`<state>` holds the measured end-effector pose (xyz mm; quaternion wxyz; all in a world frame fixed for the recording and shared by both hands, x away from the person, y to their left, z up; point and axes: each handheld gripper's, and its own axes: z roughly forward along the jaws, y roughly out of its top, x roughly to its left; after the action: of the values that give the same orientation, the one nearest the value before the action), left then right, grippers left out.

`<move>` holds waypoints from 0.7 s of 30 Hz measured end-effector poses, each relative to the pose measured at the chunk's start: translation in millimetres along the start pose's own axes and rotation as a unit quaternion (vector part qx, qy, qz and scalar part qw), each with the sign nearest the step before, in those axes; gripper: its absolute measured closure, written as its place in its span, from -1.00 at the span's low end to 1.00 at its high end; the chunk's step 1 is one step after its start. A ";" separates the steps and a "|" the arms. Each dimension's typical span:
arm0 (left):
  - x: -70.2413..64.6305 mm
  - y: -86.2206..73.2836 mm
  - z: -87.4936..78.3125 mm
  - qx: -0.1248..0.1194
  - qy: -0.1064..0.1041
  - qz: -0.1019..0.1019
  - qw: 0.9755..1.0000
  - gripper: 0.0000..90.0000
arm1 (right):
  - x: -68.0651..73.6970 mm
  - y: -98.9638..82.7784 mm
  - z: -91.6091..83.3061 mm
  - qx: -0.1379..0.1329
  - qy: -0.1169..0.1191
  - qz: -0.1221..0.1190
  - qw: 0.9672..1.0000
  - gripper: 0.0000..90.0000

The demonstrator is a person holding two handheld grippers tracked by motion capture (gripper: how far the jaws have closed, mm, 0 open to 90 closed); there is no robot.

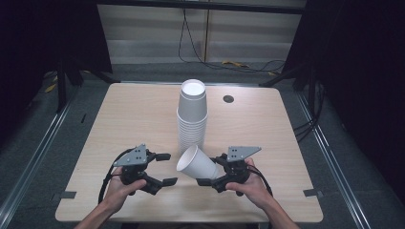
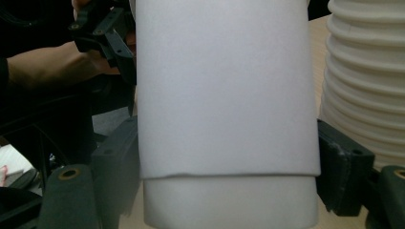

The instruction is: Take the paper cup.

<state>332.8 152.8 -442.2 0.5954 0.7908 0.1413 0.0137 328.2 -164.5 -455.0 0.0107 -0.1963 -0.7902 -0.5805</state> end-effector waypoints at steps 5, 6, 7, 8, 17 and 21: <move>-0.3 1.5 5.2 0.000 -0.002 -0.002 1.000 -0.66 | 2.7 -1.1 5.3 0.014 0.006 -0.009 1.000 -0.49; -0.3 1.8 6.7 0.001 -0.003 -0.005 1.000 -0.66 | 3.3 -1.3 6.1 0.016 0.007 -0.011 1.000 -0.49; -0.2 1.7 9.1 0.003 0.002 -0.002 1.000 -0.66 | 4.0 -1.4 7.0 0.016 0.012 -0.012 1.000 -0.49; 0.2 1.6 9.8 0.005 -0.001 -0.003 1.000 -0.70 | 4.8 -1.1 7.7 0.019 0.011 -0.013 1.000 -0.49; 0.4 4.2 17.1 0.007 -0.023 -0.001 1.000 -0.99 | 9.0 -0.6 11.1 0.032 0.029 -0.027 0.999 -0.49; -1.9 12.4 22.6 0.006 -0.043 0.006 0.999 -0.97 | 11.3 -0.7 14.9 0.039 0.038 -0.035 0.998 -0.49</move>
<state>337.8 128.1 -436.8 0.5963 0.7949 0.1111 -0.0174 320.7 -147.6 -457.7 0.0279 -0.1459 -0.8179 -0.5558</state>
